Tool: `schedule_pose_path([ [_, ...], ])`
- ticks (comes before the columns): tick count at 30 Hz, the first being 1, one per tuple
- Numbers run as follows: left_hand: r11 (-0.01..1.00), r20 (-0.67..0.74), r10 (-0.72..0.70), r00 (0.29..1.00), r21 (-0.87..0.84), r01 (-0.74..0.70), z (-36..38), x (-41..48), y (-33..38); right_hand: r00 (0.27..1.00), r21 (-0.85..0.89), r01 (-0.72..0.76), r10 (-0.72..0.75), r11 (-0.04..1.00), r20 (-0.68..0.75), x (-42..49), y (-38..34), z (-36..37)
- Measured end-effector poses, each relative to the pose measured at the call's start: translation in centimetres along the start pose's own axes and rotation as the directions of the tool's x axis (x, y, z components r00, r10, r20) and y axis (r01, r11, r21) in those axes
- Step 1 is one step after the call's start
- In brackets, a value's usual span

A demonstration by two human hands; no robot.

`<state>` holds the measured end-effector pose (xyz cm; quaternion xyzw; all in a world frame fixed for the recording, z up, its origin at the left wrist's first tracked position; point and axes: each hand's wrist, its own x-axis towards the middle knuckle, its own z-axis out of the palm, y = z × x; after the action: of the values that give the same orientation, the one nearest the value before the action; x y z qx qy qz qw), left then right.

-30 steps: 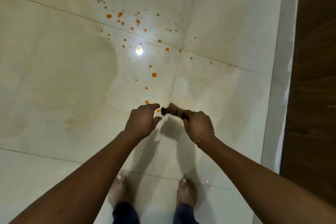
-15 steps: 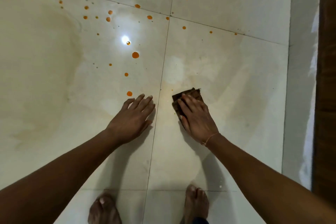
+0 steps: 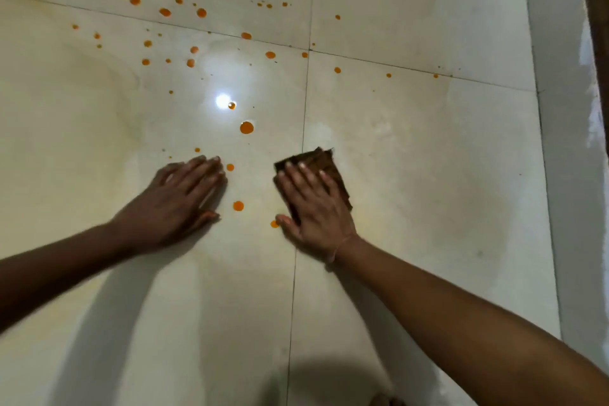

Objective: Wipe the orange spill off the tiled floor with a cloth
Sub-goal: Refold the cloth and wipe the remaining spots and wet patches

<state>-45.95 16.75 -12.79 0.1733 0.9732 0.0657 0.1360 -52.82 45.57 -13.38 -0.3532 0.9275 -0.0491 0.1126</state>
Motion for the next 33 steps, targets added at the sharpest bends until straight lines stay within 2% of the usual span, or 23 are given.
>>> schedule_pose_path([
  [2, 0.998, 0.017, -0.017, 1.0, 0.065, 0.016, -0.6, -1.0, -3.4, 0.969, 0.069, -0.238, 0.241, 0.969, -0.051, 0.9, -1.6, 0.3],
  [3, 0.996, 0.024, -0.037, 0.999, 0.082, 0.035, -1.1, -1.2, -4.7, 0.961, 0.09, -0.268, 0.272, 0.959, -0.037, -0.2, -2.8, 0.8],
  [4, 0.994, 0.026, -0.074, 0.997, 0.087, 0.071, -1.6, -1.4, -5.5, 0.977, 0.088, -0.212, 0.212, 0.973, 0.005, -2.2, -3.8, 1.1],
  [6, 0.983, 0.026, -0.177, 0.984, 0.049, 0.175, -2.4, -1.9, -5.7, 0.993, 0.057, 0.057, -0.062, 0.997, 0.105, -6.2, -3.2, 0.8],
  [7, 0.974, 0.025, -0.225, 0.974, 0.019, 0.225, -2.4, -2.1, -5.3, 0.982, 0.045, 0.139, -0.143, 0.989, 0.119, -6.1, -1.4, 0.3],
  [8, 0.964, 0.029, -0.266, 0.963, -0.004, 0.266, -2.1, -2.7, -4.9, 0.984, 0.029, 0.136, -0.138, 0.99, 0.112, -4.6, -0.4, -0.1],
  [11, 0.954, 0.025, -0.297, 0.955, -0.042, 0.298, -0.3, -3.3, -3.8, 0.976, 0.015, -0.216, 0.216, 0.976, 0.007, 4.3, -2.0, -1.2],
  [12, 0.952, 0.015, -0.304, 0.953, -0.047, 0.304, -0.1, -3.2, -3.9, 0.974, 0.0, -0.225, 0.225, 0.974, -0.008, 6.4, -4.5, -0.8],
  [13, 0.95, 0.013, -0.307, 0.952, -0.048, 0.307, 0.1, -3.2, -4.1, 0.986, 0.008, -0.164, 0.164, 0.986, -0.014, 7.0, -7.5, -0.1],
  [15, 0.952, 0.026, -0.301, 0.953, -0.049, 0.302, 0.2, -3.1, -4.1, 0.996, 0.04, 0.082, -0.083, 0.996, 0.04, 3.6, -10.8, 1.5],
  [16, 0.949, 0.027, -0.31, 0.95, -0.053, 0.311, 0.0, -3.3, -4.2, 0.981, 0.046, 0.183, -0.185, 0.982, 0.058, 0.8, -10.7, 1.9],
  [18, 0.946, 0.02, -0.317, 0.948, -0.068, 0.318, -0.1, -3.5, -4.0, 0.967, 0.048, 0.235, -0.238, 0.971, 0.094, -3.1, -6.9, 0.9],
  [19, 0.943, 0.017, -0.322, 0.947, -0.082, 0.322, -0.2, -3.6, -3.8, 0.979, 0.026, 0.193, -0.194, 0.981, 0.069, -2.8, -4.7, 0.6],
  [21, 0.937, -0.001, -0.33, 0.944, -0.12, 0.327, -0.1, -3.5, -3.7, 0.997, 0.016, -0.077, 0.076, 0.997, 0.028, 2.1, -2.9, -0.8],
  [22, 0.936, -0.01, -0.324, 0.946, -0.149, 0.319, 0.1, -3.6, -3.7, 0.976, 0.036, -0.216, 0.217, 0.976, -0.033, 6.0, -3.6, -1.2],
  [23, 0.929, -0.029, -0.329, 0.944, -0.187, 0.318, 0.2, -3.5, -3.9, 0.961, 0.047, -0.274, 0.276, 0.961, -0.038, 9.4, -5.6, -1.5],
  [25, 0.91, -0.085, -0.356, 0.931, -0.258, 0.324, 0.0, -3.5, -4.7, 0.988, 0.034, -0.15, 0.151, 0.988, -0.033, 11.6, -10.4, -0.7],
  [27, 0.877, -0.12, -0.431, 0.894, -0.287, 0.385, -0.4, -4.2, -5.9, 0.993, 0.041, 0.112, -0.114, 0.993, 0.03, 6.9, -12.4, 0.9],
  [28, 0.858, -0.119, -0.47, 0.875, -0.295, 0.42, -0.8, -4.4, -6.4, 0.979, 0.04, 0.188, -0.191, 0.981, 0.068, 3.0, -11.3, 1.0],
  [30, 0.841, -0.104, -0.502, 0.859, -0.291, 0.457, -0.9, -4.9, -6.7, 0.974, 0.051, 0.211, -0.214, 0.976, 0.071, -0.6, -6.8, -0.1],
  [31, 0.84, -0.096, -0.501, 0.86, -0.292, 0.457, -0.9, -5.0, -6.8, 0.988, 0.049, 0.139, -0.142, 0.989, 0.057, 0.5, -4.9, -0.4],
  [32, 0.837, -0.091, -0.502, 0.86, -0.299, 0.458, -0.7, -5.0, -6.6, 0.998, 0.046, 0.003, -0.006, 0.999, 0.062, 3.2, -4.1, -1.4],
  [33, 0.837, -0.093, -0.505, 0.858, -0.299, 0.459, -0.3, -4.9, -6.6, 0.992, 0.041, -0.123, 0.123, 0.992, 0.001, 6.9, -4.6, -1.7],
])
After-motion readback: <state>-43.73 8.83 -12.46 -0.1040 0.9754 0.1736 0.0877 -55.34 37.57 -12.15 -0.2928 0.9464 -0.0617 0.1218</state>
